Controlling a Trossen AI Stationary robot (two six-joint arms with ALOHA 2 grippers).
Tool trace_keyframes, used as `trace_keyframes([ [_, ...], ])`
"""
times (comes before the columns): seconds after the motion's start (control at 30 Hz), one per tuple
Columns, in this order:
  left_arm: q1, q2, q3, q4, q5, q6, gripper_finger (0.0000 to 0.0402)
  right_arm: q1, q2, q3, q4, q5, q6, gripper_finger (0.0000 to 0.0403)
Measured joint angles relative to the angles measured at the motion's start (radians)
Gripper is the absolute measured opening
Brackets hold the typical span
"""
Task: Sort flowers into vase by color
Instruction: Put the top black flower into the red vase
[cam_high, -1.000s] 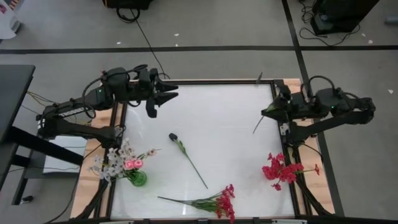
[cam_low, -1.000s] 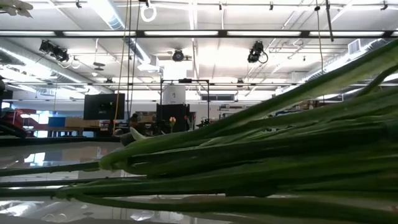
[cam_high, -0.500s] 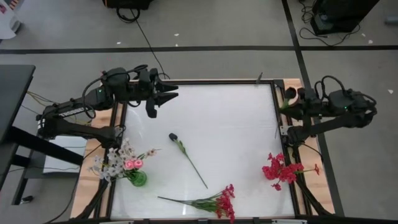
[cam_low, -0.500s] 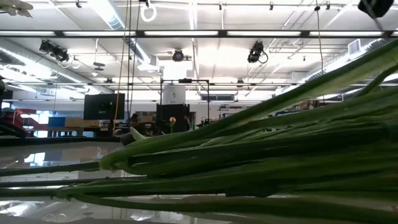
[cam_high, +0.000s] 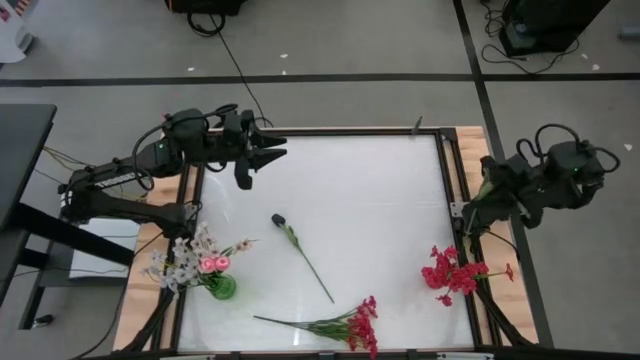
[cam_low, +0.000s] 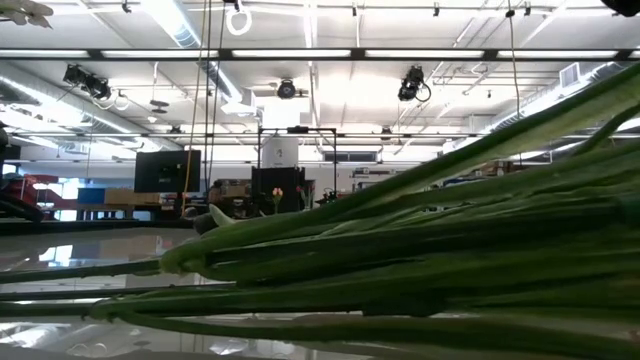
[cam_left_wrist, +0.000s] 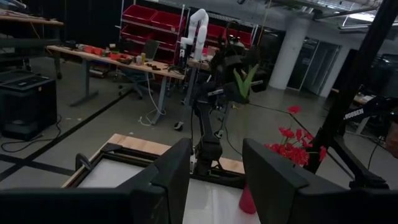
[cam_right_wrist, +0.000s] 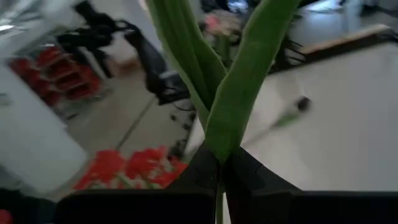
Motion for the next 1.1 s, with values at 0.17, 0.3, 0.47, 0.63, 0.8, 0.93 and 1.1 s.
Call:
trace_keyframes([
  [0.17, 0.0, 0.0, 0.0, 0.0, 0.0, 0.0, 0.0153, -0.001, -0.033, -0.09, 0.133, -0.06, -0.045, 0.0016],
  [0.3, 0.0, 0.0, 0.0, 0.002, 0.0, 0.0, 0.0153, -0.002, -0.082, -0.193, 0.175, -0.071, -0.042, 0.0016],
  [0.47, 0.0, 0.0, 0.0, 0.002, 0.0, 0.0, 0.0153, -0.002, -0.148, -0.298, 0.248, -0.15, 0.008, 0.0016],
  [0.63, 0.0, 0.0, 0.0, 0.003, 0.0, 0.0, 0.0153, -0.002, -0.177, -0.329, 0.286, -0.175, 0.033, 0.0016],
  [0.8, 0.0, 0.0, 0.0, 0.003, 0.0, 0.0, 0.0153, -0.002, -0.177, -0.335, 0.303, -0.205, 0.063, 0.0016],
  [0.93, 0.0, 0.0, 0.0, 0.003, 0.0, 0.0, 0.0153, -0.002, -0.176, -0.338, 0.307, -0.183, 0.029, 0.0016],
  [1.1, 0.0, 0.0, 0.0, 0.003, 0.0, 0.0, 0.0153, -0.002, -0.178, -0.367, 0.321, -0.196, 0.023, 0.0015],
])
